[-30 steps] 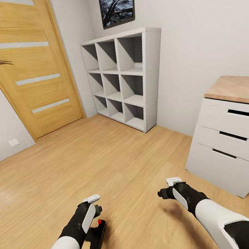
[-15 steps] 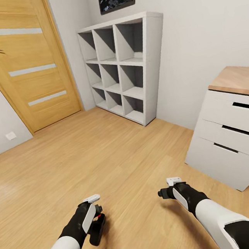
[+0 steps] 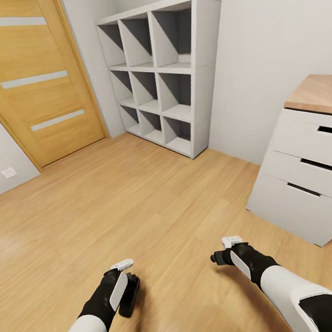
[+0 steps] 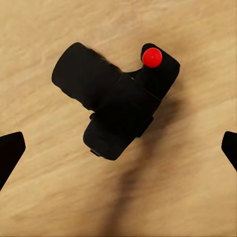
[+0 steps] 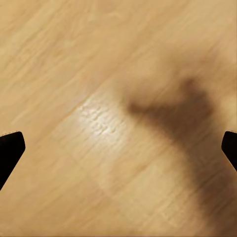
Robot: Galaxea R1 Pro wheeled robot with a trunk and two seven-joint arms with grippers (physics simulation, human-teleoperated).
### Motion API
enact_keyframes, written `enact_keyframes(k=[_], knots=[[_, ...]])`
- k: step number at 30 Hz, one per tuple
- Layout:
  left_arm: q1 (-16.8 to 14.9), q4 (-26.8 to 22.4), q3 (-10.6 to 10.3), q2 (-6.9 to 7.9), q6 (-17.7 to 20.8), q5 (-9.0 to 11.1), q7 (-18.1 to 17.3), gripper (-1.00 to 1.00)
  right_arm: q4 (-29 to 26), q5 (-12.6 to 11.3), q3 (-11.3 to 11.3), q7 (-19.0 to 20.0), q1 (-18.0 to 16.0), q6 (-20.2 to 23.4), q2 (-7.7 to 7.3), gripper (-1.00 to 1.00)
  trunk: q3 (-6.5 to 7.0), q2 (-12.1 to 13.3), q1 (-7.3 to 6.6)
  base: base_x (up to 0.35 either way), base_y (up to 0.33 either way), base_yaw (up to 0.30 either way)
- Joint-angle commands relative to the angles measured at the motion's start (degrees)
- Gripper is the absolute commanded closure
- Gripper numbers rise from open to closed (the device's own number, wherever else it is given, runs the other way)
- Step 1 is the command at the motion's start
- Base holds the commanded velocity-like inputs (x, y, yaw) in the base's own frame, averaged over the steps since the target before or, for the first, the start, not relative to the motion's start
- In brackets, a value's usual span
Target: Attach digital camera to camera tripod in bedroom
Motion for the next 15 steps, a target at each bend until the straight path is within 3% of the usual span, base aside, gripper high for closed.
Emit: enact_keyframes(k=[1, 15], knots=[[0.0, -0.1, 0.1, -0.04, 0.1, 0.6, 0.4, -1.00, -0.1, -0.5, 0.5, -0.1, 0.0, 0.3, -0.05, -1.00, -0.27, 0.0, 0.01, 0.000, 0.000, 0.000], [0.0, -0.2, 0.1, -0.04, 0.1, 0.6, 0.4, -1.00, -0.5, -0.9, 0.3, 0.0, 0.0, 0.2, -0.36, -1.00, -3.38, -0.2, 0.37, 0.000, 0.000, 0.000]])
